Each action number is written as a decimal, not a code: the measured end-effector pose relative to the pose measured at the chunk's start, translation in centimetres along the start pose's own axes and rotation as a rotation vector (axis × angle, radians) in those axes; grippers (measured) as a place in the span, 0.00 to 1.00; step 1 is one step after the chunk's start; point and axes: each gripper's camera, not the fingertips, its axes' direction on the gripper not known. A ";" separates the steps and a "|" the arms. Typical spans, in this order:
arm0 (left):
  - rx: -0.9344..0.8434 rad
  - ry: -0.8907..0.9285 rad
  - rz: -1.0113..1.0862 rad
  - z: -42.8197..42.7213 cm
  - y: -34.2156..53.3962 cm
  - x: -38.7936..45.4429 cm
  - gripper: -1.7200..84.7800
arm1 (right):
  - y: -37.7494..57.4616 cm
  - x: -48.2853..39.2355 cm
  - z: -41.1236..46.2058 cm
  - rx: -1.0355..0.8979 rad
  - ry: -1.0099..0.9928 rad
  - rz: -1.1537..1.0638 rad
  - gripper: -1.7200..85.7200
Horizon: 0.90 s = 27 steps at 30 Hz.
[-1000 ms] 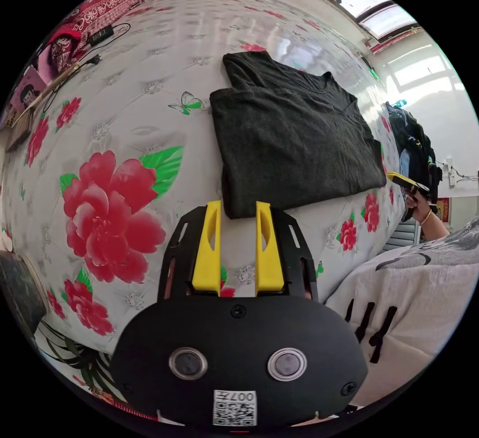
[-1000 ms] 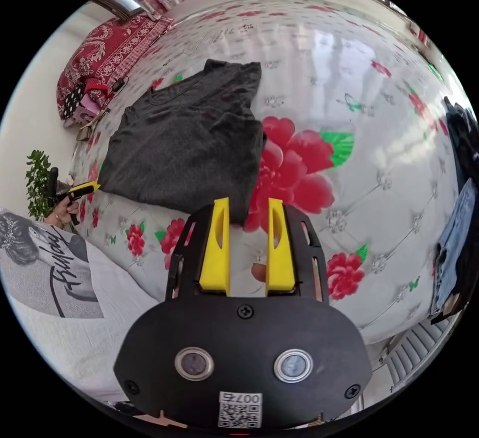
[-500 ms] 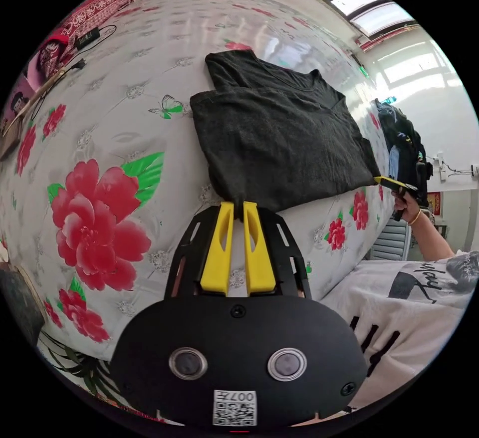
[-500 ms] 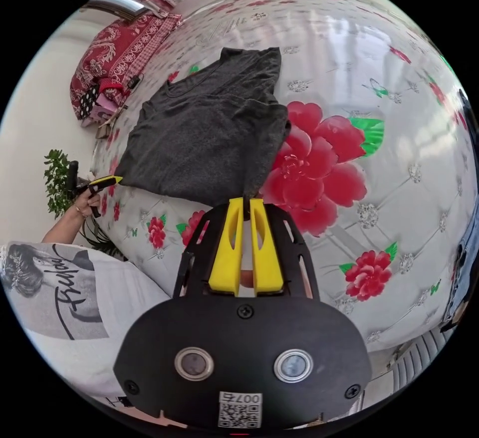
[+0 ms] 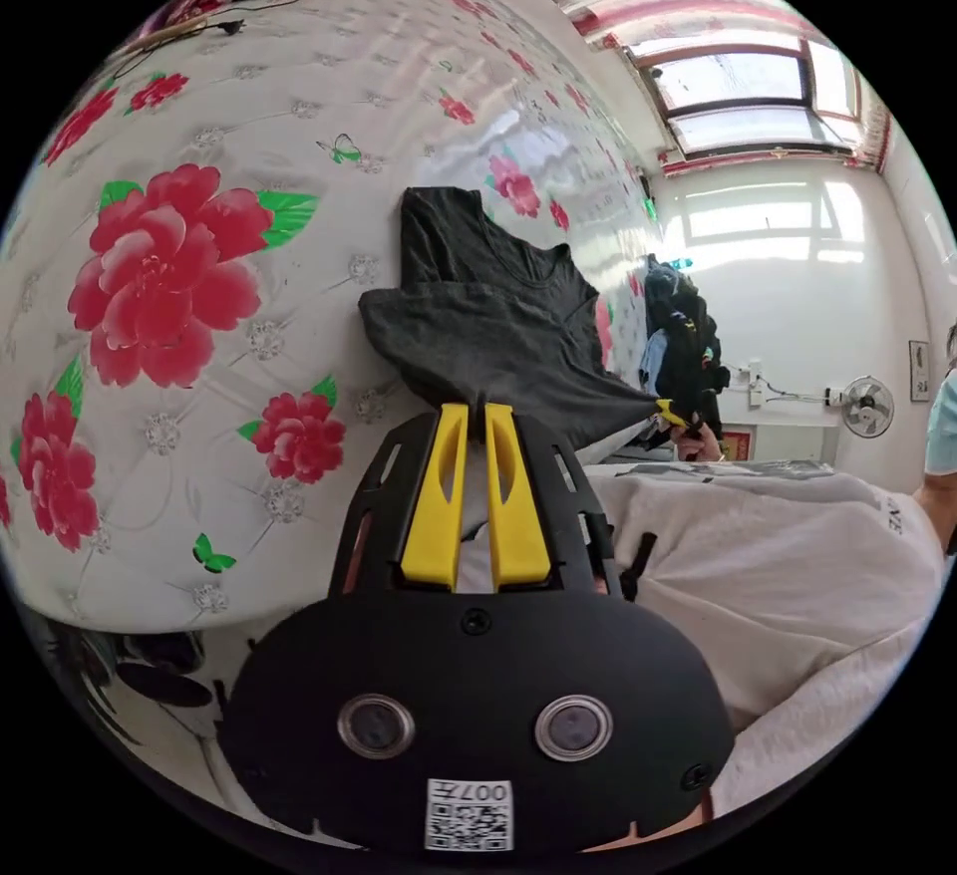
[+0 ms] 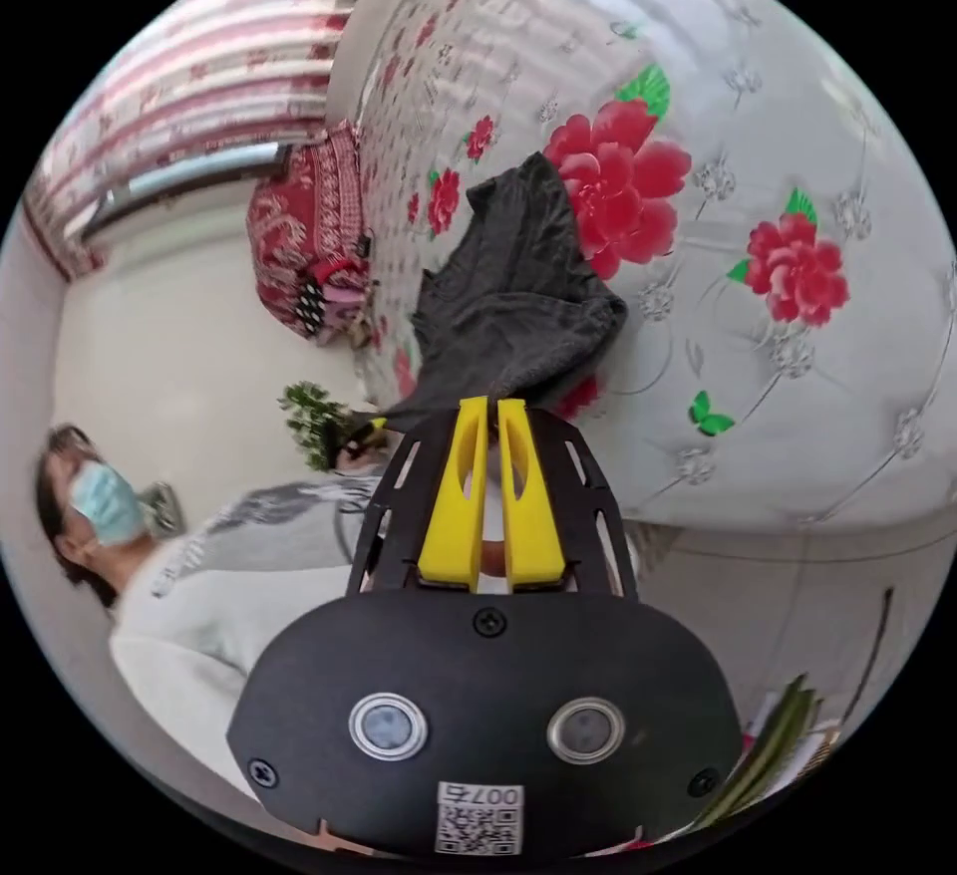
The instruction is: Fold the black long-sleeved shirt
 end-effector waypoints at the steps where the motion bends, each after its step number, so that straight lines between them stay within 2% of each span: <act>1: 0.007 0.016 -0.005 -0.3 -0.7 0.0 0.03 | -0.8 -0.5 -0.6 0.024 -0.071 0.022 0.02; 4: 0.040 0.039 -0.040 -0.8 -5.2 -0.1 0.03 | -4.5 -2.5 -1.4 0.083 -0.137 0.052 0.02; 6: 0.060 -0.029 -0.086 0.0 -9.8 -0.8 0.04 | -7.5 -4.1 -1.2 0.130 -0.098 0.043 0.02; 9: 0.115 -0.165 -0.181 2.7 -15.1 -2.3 0.05 | -13.5 -5.7 0.9 0.187 0.044 0.036 0.02; 13: 0.210 -0.234 -0.298 5.4 -17.6 -4.2 0.09 | -20.0 -4.0 4.5 0.290 0.294 0.099 0.05; 15: 0.329 -0.258 -0.295 4.6 -16.7 -3.9 0.10 | -20.2 -4.2 5.3 0.331 0.379 0.051 0.06; 17: 0.372 -0.338 -0.244 3.7 -15.3 -3.2 0.10 | -18.7 -5.0 6.4 0.332 0.424 -0.049 0.07; 20: 0.336 -0.483 -0.133 3.6 -12.6 -1.7 0.09 | -15.6 -6.5 8.4 0.324 0.525 -0.210 0.08; 22: 0.309 -0.487 -0.092 4.1 -10.7 -1.1 0.09 | -12.6 -6.6 10.6 0.287 0.641 -0.268 0.09; 24: 0.281 -0.501 -0.050 5.0 -8.4 -0.2 0.10 | -10.2 -5.9 11.1 0.316 0.654 -0.250 0.09; 27: 0.251 -0.524 -0.014 6.2 -6.0 0.7 0.10 | -6.9 -3.3 10.6 0.395 0.581 -0.106 0.10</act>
